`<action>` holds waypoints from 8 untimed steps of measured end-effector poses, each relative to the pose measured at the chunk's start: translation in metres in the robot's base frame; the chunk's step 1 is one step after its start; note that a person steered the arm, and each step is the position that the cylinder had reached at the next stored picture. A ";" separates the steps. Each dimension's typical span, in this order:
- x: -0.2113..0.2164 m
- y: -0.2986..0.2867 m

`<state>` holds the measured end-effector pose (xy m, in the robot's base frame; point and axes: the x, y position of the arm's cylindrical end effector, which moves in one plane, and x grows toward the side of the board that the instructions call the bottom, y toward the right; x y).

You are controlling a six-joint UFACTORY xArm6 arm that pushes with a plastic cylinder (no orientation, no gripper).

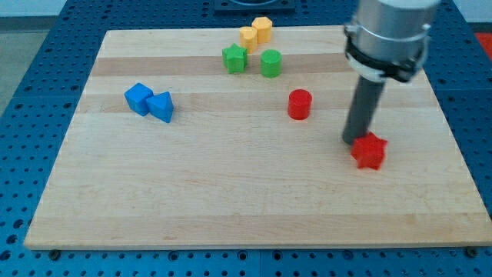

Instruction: Move the red blocks towards the bottom right of the board

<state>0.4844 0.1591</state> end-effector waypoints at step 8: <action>-0.037 -0.086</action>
<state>0.4472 0.0731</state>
